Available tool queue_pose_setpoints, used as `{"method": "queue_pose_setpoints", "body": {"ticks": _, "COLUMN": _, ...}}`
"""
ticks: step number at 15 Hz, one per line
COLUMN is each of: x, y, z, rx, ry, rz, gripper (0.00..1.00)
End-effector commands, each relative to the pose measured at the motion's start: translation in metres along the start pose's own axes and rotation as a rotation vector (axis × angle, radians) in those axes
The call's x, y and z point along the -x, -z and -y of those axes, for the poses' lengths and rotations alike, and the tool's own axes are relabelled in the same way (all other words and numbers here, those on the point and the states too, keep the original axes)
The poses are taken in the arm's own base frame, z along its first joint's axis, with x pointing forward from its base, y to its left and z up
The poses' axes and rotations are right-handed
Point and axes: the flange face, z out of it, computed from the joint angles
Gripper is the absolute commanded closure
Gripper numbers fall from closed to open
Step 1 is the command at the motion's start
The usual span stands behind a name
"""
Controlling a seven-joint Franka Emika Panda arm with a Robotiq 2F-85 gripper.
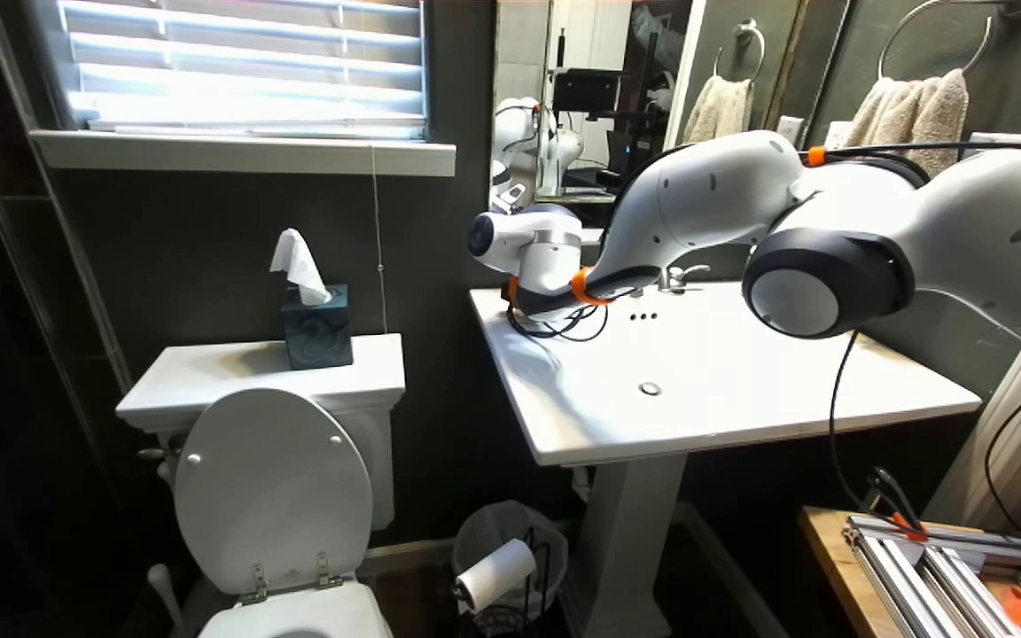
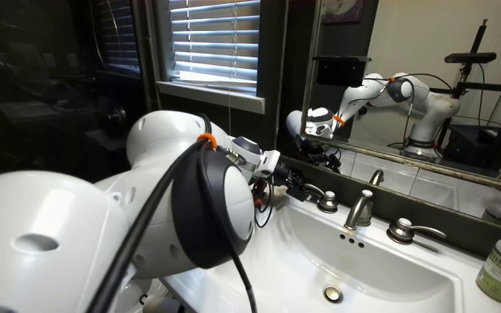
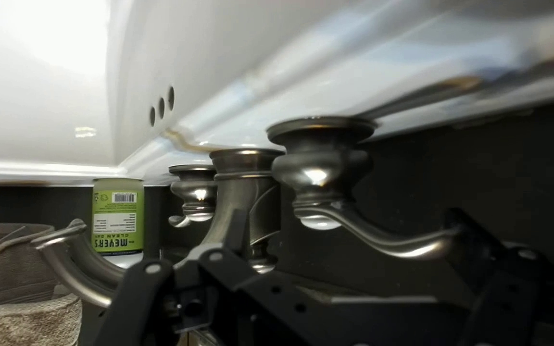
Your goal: Push the handle on the left tap to the right
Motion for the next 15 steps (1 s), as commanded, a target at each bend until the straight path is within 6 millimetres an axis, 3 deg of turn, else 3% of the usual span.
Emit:
{"method": "queue_pose_setpoints", "body": {"ticks": 1, "x": -0.019, "y": 0.002, "z": -0.016, "rx": 0.083, "ry": 0.039, "rz": -0.032, "gripper": 0.0}}
{"method": "queue_pose_setpoints", "body": {"ticks": 8, "x": -0.028, "y": -0.007, "z": -0.031, "rx": 0.146, "ry": 0.089, "rz": -0.043, "gripper": 0.0}}
{"method": "queue_pose_setpoints", "body": {"ticks": 15, "x": -0.058, "y": -0.041, "z": -0.067, "rx": 0.256, "ry": 0.096, "rz": -0.059, "gripper": 0.0}}
